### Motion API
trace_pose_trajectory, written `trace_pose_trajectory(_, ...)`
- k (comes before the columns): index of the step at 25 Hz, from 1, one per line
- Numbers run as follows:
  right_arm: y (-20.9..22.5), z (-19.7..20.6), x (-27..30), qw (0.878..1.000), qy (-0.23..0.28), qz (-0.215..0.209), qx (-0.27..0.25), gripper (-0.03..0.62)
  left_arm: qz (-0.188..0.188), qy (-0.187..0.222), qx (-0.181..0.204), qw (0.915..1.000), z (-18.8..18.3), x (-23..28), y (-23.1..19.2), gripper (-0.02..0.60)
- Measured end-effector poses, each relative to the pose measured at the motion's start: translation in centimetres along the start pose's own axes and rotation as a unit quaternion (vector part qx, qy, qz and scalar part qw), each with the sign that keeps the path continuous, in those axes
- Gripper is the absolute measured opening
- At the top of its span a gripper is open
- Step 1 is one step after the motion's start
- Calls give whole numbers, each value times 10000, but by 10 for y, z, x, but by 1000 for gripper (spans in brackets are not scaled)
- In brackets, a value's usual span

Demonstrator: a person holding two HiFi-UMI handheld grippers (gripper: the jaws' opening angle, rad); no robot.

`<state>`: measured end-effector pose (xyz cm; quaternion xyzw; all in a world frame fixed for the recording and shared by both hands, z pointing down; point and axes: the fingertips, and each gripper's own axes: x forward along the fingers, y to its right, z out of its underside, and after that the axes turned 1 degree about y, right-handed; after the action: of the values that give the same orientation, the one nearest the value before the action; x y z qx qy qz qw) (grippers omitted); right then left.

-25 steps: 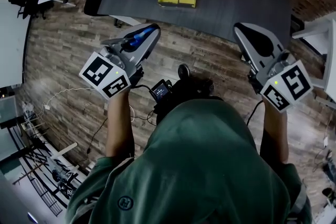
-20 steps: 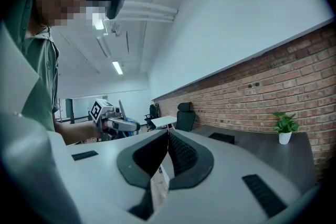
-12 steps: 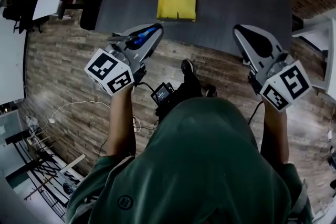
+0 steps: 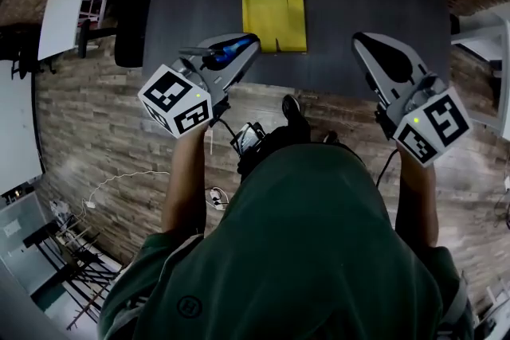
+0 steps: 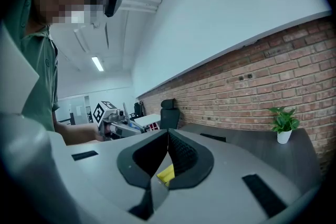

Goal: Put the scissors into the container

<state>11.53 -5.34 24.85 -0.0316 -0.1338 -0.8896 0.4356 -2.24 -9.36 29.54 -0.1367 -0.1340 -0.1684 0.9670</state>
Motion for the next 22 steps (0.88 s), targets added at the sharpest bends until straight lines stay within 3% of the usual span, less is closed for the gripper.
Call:
trace_pose_trajectory(6, 8, 0, 35, 9998, -105, 167, 3, 6, 325, -349, 50, 9988, 16, 21, -31, 29)
trace_pose_trajectory(12, 3, 8, 60, 9995, -277, 144, 78, 6, 563, -788, -238, 9950, 47, 35, -55, 29)
trace_pose_trajectory(22, 25, 26, 64, 9977, -643, 93, 174, 6, 679, -1783, -775, 9786, 120, 80, -74, 31)
